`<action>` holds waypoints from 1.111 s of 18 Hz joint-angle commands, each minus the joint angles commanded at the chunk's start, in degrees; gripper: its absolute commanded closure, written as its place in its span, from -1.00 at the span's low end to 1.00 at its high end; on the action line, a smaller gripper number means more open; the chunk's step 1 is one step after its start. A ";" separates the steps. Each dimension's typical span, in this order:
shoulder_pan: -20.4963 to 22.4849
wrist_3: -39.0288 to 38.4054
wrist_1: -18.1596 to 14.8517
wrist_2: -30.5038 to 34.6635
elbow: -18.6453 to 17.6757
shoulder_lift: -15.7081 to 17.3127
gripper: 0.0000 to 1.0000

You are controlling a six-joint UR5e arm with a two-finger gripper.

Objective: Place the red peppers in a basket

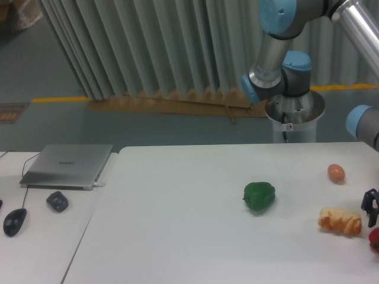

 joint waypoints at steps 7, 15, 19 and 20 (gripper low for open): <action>0.00 0.53 -0.09 -0.09 0.17 0.17 -0.07; 1.14 0.09 -0.35 -4.83 0.97 3.08 0.00; 1.49 0.09 -0.44 -5.01 0.97 3.86 0.03; 1.84 0.09 -0.44 -5.18 0.97 4.13 0.03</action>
